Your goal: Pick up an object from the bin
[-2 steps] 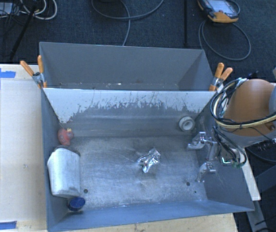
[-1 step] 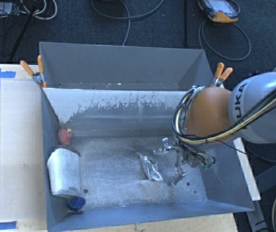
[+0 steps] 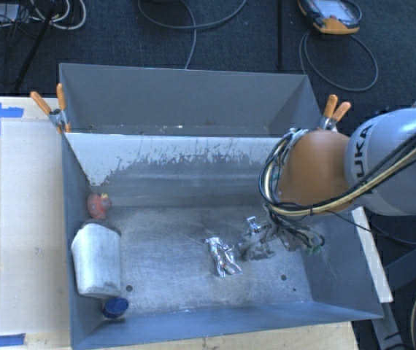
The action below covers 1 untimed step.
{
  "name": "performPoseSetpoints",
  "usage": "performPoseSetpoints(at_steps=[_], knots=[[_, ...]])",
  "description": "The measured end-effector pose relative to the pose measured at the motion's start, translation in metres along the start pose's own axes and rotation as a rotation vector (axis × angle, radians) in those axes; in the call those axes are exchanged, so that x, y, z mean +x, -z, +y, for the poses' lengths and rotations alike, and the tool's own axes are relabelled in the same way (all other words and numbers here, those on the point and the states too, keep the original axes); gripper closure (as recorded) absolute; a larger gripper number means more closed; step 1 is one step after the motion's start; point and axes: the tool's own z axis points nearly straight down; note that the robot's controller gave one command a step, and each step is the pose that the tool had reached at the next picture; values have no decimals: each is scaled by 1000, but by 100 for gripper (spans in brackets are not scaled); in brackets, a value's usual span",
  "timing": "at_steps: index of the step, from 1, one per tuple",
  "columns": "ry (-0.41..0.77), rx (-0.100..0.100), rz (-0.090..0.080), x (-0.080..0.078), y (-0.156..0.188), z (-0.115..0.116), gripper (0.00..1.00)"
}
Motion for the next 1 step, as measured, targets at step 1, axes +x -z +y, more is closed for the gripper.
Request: performPoseSetpoints(at_steps=[1], knots=[[1,-1,6,2,-1,0,0]])
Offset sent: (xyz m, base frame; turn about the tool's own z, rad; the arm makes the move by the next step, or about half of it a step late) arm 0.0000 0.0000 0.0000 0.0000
